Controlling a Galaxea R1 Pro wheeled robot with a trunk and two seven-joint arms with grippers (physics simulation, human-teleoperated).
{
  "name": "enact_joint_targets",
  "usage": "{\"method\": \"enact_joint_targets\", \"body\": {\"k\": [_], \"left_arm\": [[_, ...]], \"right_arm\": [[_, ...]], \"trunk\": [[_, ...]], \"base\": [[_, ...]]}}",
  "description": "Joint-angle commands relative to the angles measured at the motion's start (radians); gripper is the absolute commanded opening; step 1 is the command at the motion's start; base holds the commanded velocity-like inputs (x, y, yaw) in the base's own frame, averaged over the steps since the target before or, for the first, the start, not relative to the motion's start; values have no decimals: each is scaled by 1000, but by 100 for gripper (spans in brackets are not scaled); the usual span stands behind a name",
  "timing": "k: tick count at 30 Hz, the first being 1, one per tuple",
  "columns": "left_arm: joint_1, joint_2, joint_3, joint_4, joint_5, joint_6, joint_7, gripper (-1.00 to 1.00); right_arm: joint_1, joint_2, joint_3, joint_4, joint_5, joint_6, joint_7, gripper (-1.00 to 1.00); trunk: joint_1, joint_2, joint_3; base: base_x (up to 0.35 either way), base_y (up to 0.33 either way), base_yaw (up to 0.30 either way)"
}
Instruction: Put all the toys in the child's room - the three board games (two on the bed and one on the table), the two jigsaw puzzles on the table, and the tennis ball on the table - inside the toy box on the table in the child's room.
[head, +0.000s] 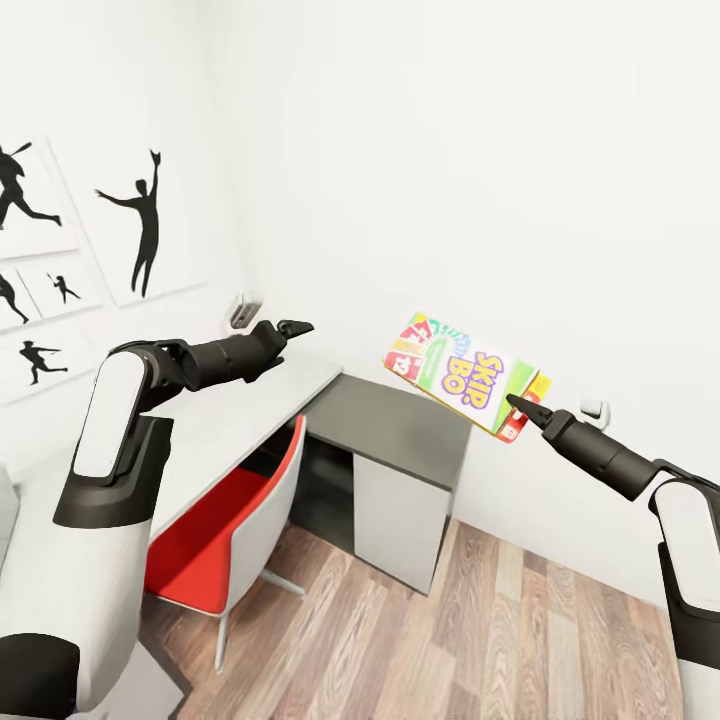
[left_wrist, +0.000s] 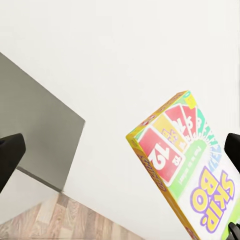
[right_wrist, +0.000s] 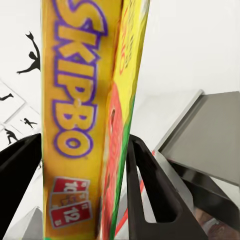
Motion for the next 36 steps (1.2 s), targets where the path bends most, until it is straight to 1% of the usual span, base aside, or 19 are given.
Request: {"method": "enact_joint_targets", "body": {"k": [1,9,14,22,36], "left_arm": [[-1,1,-1,-1,9,0,10,100],[-1,1,-1,-1,9,0,10,100],[-1,1,-1,-1,9,0,10,100],[-1,1,-1,-1,9,-1,8,100],[-1,1,-1,-1,9,-1,7,100]], "right_arm": [[-1,0,-2,0,-4,7,5,-100],[-1,0,-6,-2,-8,8,5,-100],[-1,0,-7,-3,-8,8,5,-100],[-2,0,-7,-3,-8,7,5,-100],[-2,0,-8,-6,-6,7,1,-100]], "trunk": [[0,-2,-2],[0,-2,-2],[0,-2,1],[0,-2,10],[0,-2,27]], "base": [[-314,60,-1],[-286,126,-1],[-204,158,0],[-73,60,0],[-11,9,4]]}}
